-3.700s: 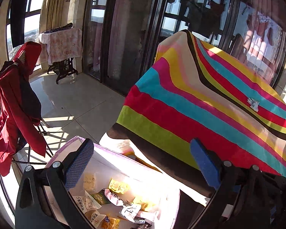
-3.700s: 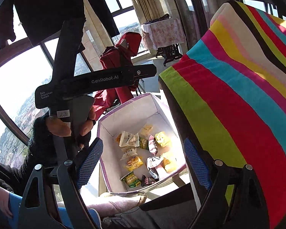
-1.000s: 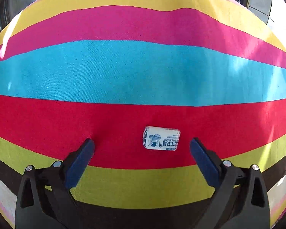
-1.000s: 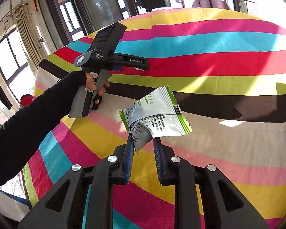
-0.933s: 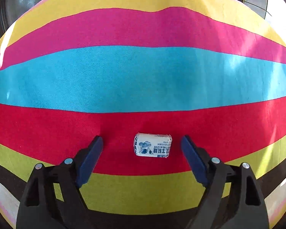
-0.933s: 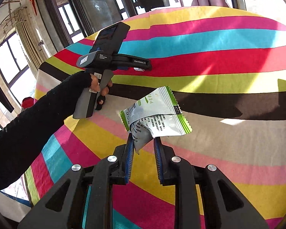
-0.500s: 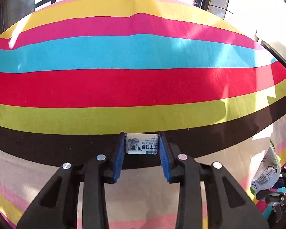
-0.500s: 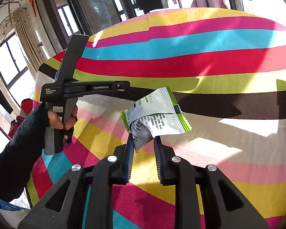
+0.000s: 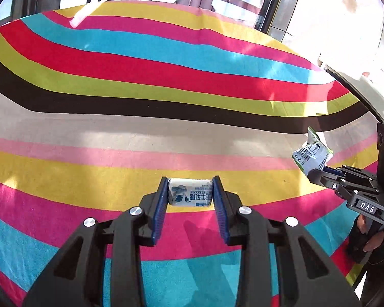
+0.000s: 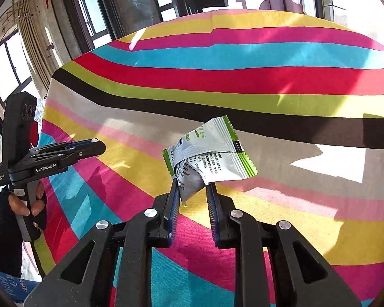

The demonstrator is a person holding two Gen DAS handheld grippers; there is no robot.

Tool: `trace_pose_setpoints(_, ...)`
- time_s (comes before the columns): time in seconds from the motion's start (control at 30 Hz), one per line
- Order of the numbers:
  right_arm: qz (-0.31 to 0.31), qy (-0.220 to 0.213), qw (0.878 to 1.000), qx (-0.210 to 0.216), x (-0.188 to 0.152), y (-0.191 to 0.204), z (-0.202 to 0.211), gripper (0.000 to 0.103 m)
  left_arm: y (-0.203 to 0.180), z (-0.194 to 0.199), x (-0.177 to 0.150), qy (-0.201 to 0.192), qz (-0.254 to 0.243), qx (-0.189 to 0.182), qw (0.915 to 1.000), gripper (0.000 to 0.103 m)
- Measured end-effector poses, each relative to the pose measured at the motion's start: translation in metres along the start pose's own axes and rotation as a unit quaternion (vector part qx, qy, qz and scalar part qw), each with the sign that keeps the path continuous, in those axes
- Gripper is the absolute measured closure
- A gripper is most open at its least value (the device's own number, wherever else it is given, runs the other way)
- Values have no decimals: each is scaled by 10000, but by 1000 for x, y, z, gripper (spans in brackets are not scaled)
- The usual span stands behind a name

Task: Organize snacks
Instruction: 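Carry both items to the white box and open both tools to drop them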

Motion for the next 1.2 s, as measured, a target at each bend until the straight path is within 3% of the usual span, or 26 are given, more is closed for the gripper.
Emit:
trace_pose_setpoints(0.27,22,-341,9985,431,-9,70,20,81,42,59,-60,-86,331,104,9994,69)
trace_pose_setpoints(0.43,77,-237,9981,566,-12,93,13,81,65,77,-84,-86,530,183,9984,69)
trace_pose_setpoints(0.9,422,70,9961,773,-31,147,-2,81,91,109,-106,-294,762,374,9960,69)
trace_pose_setpoints(1.2,967,379,9878,1162,-48,213,-15,81,124,148,-129,-496,1016,688,9912,69)
Point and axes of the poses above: each gripper's, at about its wrist camera, not at the fingertips, and z roughly against the way its jaws point, y to its left, x to its top, the point moved 10 cm from there along -z, roughly the way its jaws point, and after that the axes turned 8 degrees about x, right-handed, at the moved point
